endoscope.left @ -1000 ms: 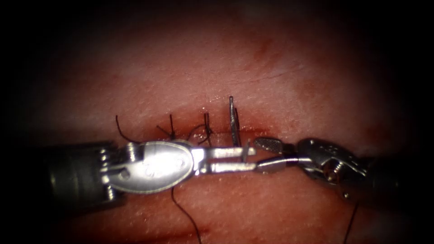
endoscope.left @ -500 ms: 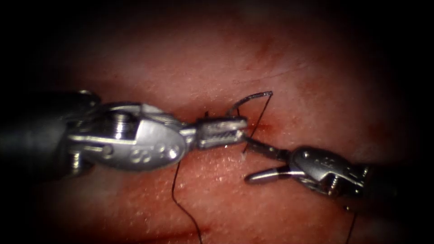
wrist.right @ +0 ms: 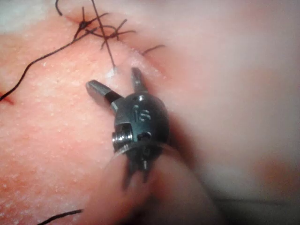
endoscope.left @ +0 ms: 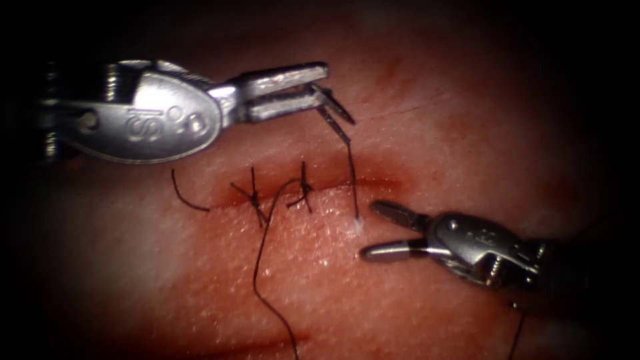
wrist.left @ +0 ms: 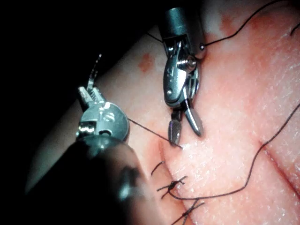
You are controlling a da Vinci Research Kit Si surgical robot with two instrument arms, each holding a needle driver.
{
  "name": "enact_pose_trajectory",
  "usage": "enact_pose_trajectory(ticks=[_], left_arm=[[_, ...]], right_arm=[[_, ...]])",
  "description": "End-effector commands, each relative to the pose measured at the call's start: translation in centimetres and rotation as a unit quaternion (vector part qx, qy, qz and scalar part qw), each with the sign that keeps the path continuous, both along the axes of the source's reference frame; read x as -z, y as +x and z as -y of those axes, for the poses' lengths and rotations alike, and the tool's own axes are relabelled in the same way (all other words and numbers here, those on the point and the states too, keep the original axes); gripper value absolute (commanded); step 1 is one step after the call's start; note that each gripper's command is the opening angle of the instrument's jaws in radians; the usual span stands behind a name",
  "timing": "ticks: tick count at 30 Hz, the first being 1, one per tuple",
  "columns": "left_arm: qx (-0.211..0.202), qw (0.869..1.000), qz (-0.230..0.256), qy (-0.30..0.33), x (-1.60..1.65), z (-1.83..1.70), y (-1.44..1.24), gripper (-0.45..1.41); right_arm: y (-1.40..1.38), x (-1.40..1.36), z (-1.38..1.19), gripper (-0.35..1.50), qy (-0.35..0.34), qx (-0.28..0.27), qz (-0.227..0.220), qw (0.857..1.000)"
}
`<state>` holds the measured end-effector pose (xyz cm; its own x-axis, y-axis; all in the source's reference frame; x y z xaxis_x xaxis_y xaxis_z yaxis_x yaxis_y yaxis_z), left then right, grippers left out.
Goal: Wound Closure
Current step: With right hand, grasp suture proximal to wound and pull distally in a repeated fashion until only a short tail remains
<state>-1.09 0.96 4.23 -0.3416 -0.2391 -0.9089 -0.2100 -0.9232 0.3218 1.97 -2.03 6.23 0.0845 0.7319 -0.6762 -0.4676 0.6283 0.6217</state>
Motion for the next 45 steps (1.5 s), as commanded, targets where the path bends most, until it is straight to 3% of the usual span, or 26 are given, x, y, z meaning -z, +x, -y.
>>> enact_pose_trajectory(ticks=[1, 9, 25, 28, 30, 33, 34, 39, 45], left_arm=[[0.004, 1.000, 0.002, 0.001, -0.02, -0.10, -0.04, -0.45], [0.017, 1.000, 0.004, -0.004, 0.12, -0.47, -0.02, -0.45], [0.036, 0.999, 0.008, -0.025, 0.42, -0.99, 0.08, -0.45], [0.037, 0.999, 0.008, -0.030, 0.42, -0.91, 0.11, -0.45], [0.035, 0.999, 0.006, -0.039, 0.39, -0.78, 0.12, -0.45], [0.039, 0.999, 0.016, -0.030, 0.27, -0.52, 0.13, -0.45], [0.041, 0.999, 0.022, -0.027, 0.18, -0.36, 0.15, -0.45], [0.047, 0.998, 0.044, -0.005, -0.14, 0.14, 0.24, -0.45], [0.053, 0.996, 0.071, 0.024, -0.47, 0.74, 0.43, -0.45]], right_arm=[[0.09, -0.02, -0.03, 0.99, -0.001, -0.004, -0.004, 1.000], [0.22, 0.02, -0.09, 1.11, 0.002, -0.011, 0.000, 1.000], [0.35, 0.04, -0.20, 1.08, -0.004, -0.016, 0.005, 1.000], [0.37, 0.06, -0.20, 0.84, -0.004, -0.013, -0.001, 1.000], [0.37, 0.07, -0.19, 0.26, -0.001, -0.003, -0.001, 1.000], [0.37, 0.07, -0.18, -0.01, 0.003, 0.006, 0.007, 1.000], [0.37, 0.07, -0.17, -0.28, 0.006, 0.014, 0.011, 1.000], [0.37, 0.04, -0.12, -0.35, 0.046, 0.006, 0.043, 0.998], [0.31, 0.22, 0.24, -0.35, 0.089, 0.038, 0.085, 0.992]])
